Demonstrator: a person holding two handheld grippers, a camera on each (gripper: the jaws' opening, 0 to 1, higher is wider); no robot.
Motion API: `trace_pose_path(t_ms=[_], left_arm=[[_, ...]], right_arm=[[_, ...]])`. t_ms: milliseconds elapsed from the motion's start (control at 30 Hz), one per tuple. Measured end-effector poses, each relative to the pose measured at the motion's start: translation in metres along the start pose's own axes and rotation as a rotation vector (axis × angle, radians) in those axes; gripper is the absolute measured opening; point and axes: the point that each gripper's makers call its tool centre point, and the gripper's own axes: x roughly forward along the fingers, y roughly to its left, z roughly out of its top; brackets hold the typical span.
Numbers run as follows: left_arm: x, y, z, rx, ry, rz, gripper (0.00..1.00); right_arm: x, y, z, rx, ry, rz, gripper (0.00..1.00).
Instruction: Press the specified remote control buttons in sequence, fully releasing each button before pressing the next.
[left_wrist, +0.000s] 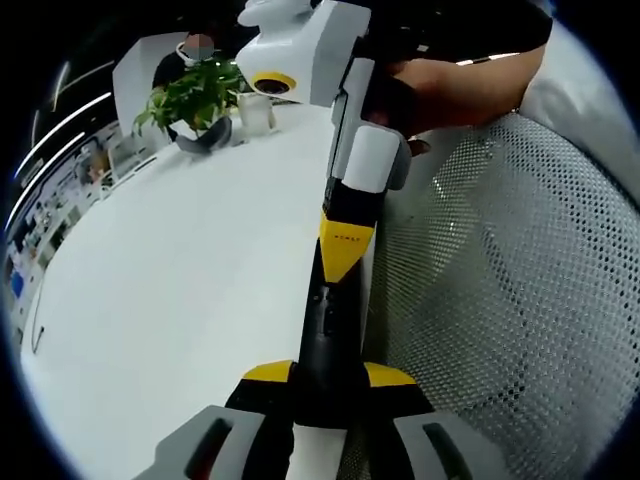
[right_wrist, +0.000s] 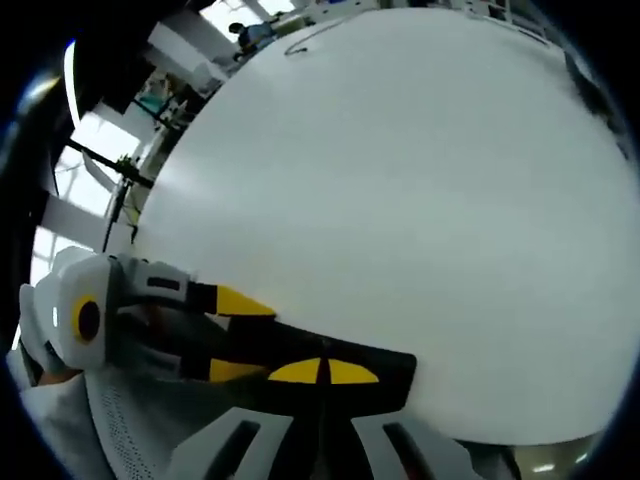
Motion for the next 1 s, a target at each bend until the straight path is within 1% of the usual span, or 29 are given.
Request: trace_pose_path(t_ms=[167,300,400,533,600,667,833,1000], left_arm=[[-0.001,0.000,0.000,0.000,0.000,0.001,0.24],[-0.001,0.000,0.000,0.000,0.000,0.001,0.24],[-0.001,0.000,0.000,0.002,0.000,0.002,0.24],[-0.001,0.000,0.000,0.002,0.000,0.002,0.24],[-0.001,0.000,-0.001,0.000,-0.001,0.002,0.24],[-0.001,0.000,-0.001,0.000,-0.001,0.002,0.24],[-0.001,0.000,-0.001,0.000,-0.001,0.002,0.24],[0.000,-0.001,-0.001,0.002,-0.001,0.003,0.24]], right_arm=[[-0.002,0.000,-0.001,0.053,0.011,0.010,0.00],[-0.004,-0.003,-0.002,0.062,0.017,-0.008,0.00],[-0.003,-0.004,-0.003,0.078,0.018,-0.004,0.00],[-0.005,-0.005,-0.005,0.105,0.034,-0.006,0.00],[-0.005,-0.005,-0.009,0.119,0.058,-0.004,0.00],[-0.005,-0.003,-0.011,0.116,0.069,-0.008,0.00],[-0.005,-0.004,-0.012,0.115,0.069,-0.017,0.00],[-0.004,-0.002,-0.014,0.059,0.078,-0.050,0.00]])
